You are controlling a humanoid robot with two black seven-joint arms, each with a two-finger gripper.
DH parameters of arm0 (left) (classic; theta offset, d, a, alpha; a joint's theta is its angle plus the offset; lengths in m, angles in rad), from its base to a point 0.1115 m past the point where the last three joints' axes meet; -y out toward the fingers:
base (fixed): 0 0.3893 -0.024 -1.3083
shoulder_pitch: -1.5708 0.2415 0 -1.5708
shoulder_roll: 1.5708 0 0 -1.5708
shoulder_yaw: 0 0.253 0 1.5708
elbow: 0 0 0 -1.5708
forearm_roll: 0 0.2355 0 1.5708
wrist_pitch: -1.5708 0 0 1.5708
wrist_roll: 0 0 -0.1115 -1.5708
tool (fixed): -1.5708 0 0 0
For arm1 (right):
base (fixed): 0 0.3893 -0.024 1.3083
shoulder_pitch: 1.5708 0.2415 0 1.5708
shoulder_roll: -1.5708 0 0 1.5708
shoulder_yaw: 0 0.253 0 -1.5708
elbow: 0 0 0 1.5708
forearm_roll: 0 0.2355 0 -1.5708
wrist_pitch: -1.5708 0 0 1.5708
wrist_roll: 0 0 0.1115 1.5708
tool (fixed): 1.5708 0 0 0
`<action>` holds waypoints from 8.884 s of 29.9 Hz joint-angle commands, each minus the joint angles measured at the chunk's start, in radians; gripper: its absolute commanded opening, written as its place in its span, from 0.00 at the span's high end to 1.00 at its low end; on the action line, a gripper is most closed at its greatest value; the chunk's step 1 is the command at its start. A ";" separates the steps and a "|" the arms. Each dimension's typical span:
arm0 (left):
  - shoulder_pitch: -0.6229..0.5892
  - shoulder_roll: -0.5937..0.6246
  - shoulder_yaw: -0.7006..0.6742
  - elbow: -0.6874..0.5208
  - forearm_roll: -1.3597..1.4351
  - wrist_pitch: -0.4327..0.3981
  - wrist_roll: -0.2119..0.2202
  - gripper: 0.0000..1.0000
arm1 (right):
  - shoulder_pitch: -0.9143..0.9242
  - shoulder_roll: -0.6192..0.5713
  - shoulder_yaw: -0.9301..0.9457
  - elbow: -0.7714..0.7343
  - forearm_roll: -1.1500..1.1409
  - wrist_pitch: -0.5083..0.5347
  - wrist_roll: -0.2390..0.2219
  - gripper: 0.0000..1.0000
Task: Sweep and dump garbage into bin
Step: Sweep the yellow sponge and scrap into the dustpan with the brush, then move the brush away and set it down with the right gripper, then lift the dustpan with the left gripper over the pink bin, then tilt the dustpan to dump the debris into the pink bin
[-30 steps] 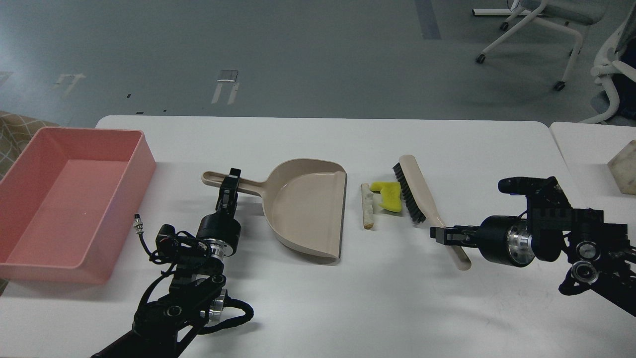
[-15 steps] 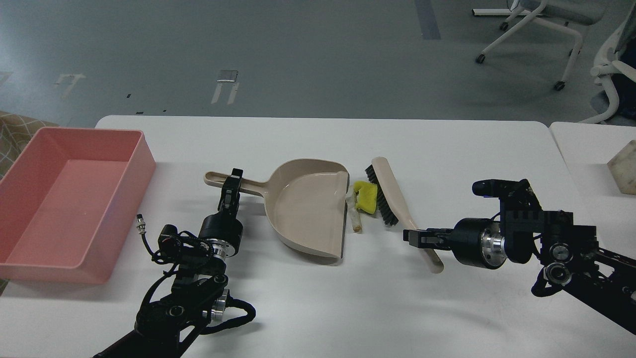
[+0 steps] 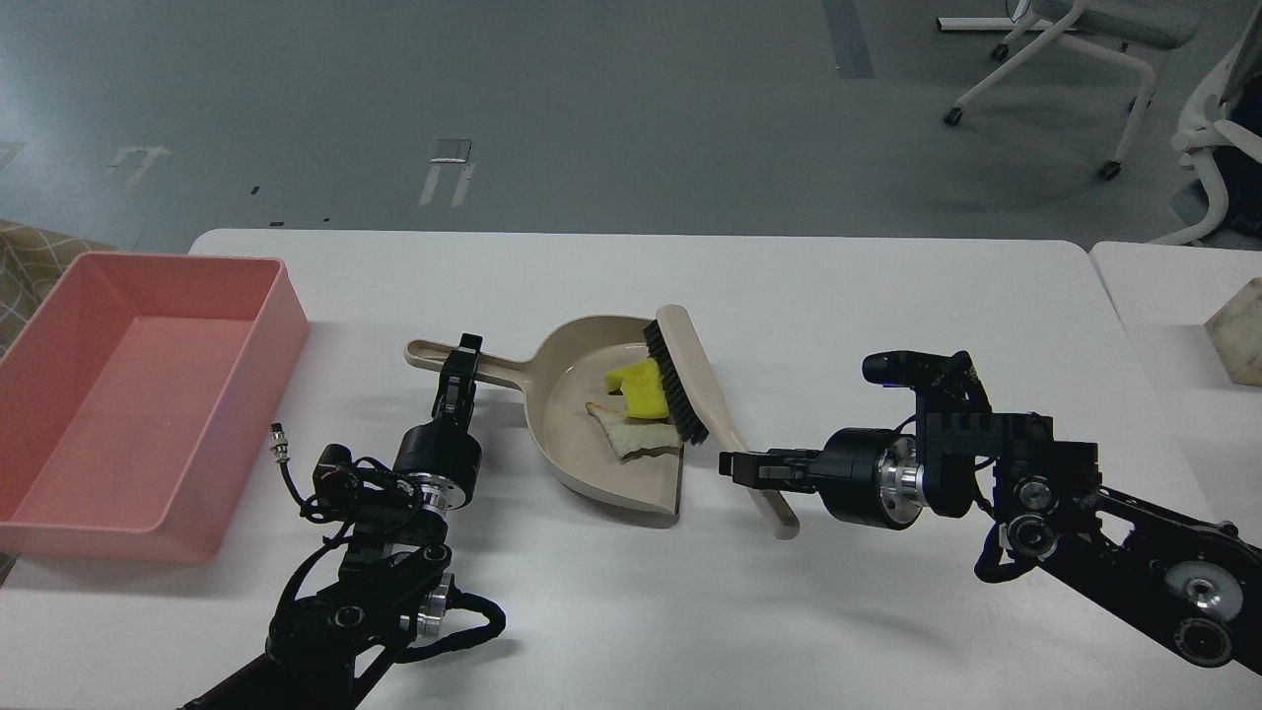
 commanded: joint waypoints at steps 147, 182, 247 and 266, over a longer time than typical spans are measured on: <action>0.015 0.782 -0.221 -0.592 -0.282 -0.022 0.217 1.00 | -0.354 0.209 0.988 -0.360 0.657 -0.064 -0.013 0.00; 0.401 0.768 -0.806 -0.233 -0.537 -0.854 0.191 1.00 | -0.368 0.209 0.988 -0.343 0.657 -0.062 -0.010 0.00; 0.201 0.912 -0.571 0.232 0.017 -0.673 0.000 1.00 | -0.391 0.254 0.977 -0.340 0.657 -0.062 -0.004 0.00; 0.193 1.057 -0.569 -0.006 0.087 -0.568 0.000 1.00 | -0.409 0.254 0.979 -0.314 0.657 -0.062 -0.002 0.00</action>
